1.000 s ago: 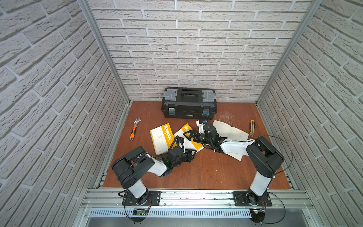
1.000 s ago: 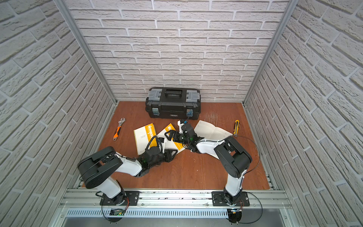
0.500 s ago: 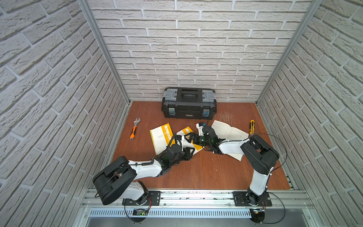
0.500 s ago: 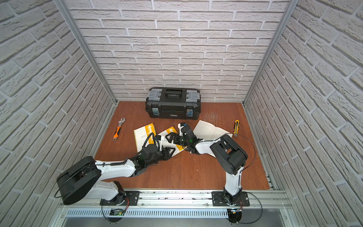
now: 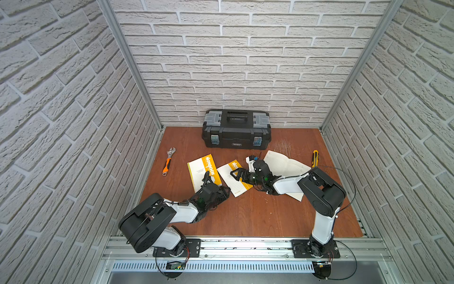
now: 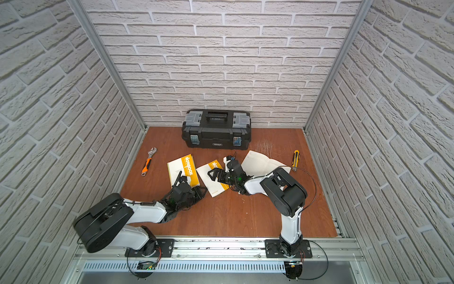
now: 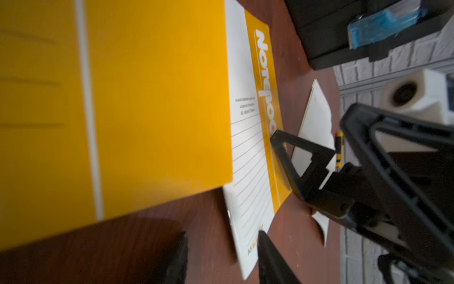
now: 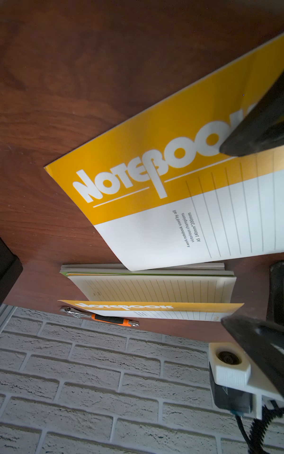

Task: Close the notebook
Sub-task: Close the notebook at the center of the board, then pick up the notebook from the center of the board.

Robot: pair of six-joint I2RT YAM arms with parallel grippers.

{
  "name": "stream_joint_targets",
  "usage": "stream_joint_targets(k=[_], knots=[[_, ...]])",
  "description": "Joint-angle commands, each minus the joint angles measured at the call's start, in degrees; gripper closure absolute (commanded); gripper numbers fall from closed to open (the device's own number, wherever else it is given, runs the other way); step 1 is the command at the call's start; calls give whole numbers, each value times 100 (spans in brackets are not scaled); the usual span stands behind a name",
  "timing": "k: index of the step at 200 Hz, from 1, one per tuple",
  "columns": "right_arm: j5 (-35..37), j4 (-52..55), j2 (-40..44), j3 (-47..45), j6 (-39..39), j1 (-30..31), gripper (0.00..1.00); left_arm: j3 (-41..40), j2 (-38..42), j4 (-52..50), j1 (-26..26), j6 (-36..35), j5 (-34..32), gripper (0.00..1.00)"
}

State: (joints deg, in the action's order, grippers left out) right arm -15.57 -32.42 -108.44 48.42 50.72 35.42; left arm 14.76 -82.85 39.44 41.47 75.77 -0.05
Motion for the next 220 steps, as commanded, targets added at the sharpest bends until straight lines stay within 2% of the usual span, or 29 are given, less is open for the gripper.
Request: stream_joint_targets(k=[1, 53, 84, 180, 220], knots=[[-49, -221, 60, -109, 43, 0, 0, -36, -181, 741, -8, 339, 37, 54], [-67, -264, 36, -132, 61, -17, 0, -17, -160, 591, -15, 379, -179, 54], [-85, -280, 7, -110, 70, -17, 0, 1, -405, 731, -31, 533, -233, 54], [-109, -155, 192, -175, -35, -70, 0, -106, -2396, 3145, -252, 1070, -107, 62], [-132, -115, 219, -157, -44, -83, 0, 75, -3098, 4089, -255, 1075, 87, 73]])
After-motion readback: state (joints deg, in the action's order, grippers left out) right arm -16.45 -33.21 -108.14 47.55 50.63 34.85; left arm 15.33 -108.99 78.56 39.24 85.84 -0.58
